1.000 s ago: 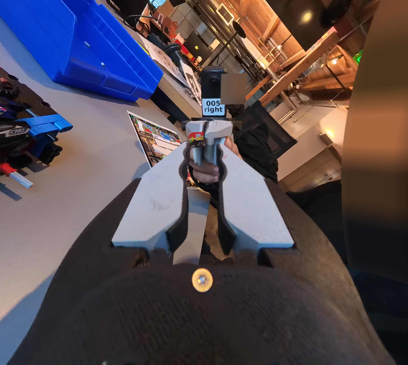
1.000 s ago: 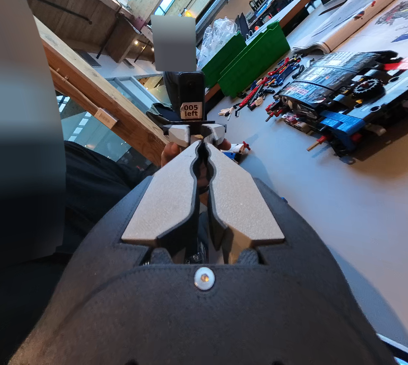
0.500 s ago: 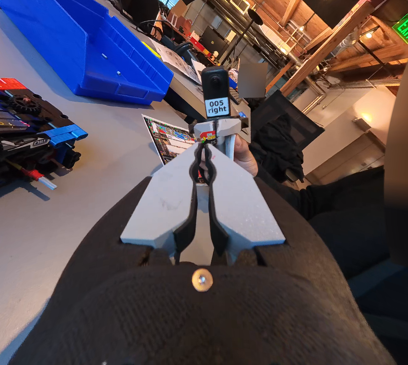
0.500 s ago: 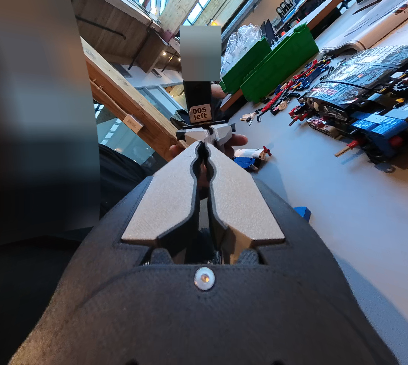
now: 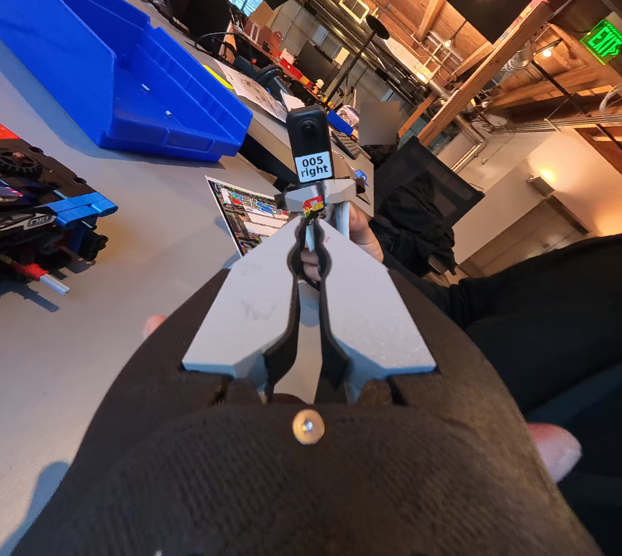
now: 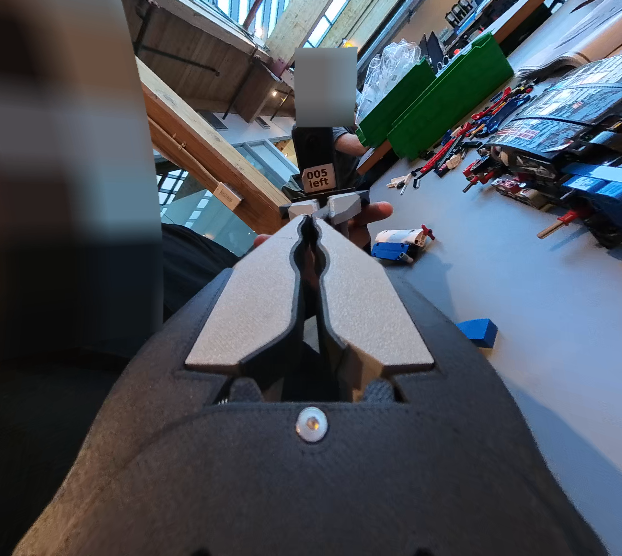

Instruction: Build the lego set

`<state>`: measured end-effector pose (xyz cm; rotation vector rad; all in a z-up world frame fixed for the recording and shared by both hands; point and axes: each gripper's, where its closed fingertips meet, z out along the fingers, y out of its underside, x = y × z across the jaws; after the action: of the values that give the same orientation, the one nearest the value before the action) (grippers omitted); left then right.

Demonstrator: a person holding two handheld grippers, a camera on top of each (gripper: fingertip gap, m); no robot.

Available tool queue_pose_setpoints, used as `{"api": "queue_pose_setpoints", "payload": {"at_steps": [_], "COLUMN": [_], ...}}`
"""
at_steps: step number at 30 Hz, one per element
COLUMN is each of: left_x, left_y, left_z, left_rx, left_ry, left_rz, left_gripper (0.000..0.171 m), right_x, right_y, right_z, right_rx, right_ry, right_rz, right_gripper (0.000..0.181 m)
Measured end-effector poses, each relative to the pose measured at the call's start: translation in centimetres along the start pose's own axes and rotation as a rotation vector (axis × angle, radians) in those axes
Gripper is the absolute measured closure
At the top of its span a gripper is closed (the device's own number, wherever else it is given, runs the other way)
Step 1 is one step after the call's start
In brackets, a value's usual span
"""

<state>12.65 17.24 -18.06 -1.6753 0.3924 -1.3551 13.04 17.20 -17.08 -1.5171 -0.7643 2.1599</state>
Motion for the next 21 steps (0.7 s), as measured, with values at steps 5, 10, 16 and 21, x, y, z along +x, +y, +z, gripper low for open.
{"api": "queue_pose_setpoints", "payload": {"at_steps": [5,10,16,21], "left_x": [0.5,0.6,-1.5,0.8], "left_y": [0.0,0.1,1.6,2.9], "left_z": [0.1,0.0,-0.3,-1.1], "left_rx": [0.015,0.031,-0.016,-0.110], "left_ry": [0.033,0.088,0.013,0.106], "left_rz": [-0.029,-0.087,-0.116,-0.015], "left_gripper": [0.165,0.161,0.148,0.125], "right_x": [-0.2,-0.5,-1.4,0.4], "right_y": [-0.1,0.3,-1.2,-1.6], "right_z": [-0.2,0.0,-0.8,-2.4], "right_rx": [0.013,-0.007,0.070,0.026], "right_ry": [-0.027,-0.024,-0.063,0.084], "right_rz": [0.021,0.007,0.009,0.000], "right_gripper": [0.181,0.181,0.181,0.181]}}
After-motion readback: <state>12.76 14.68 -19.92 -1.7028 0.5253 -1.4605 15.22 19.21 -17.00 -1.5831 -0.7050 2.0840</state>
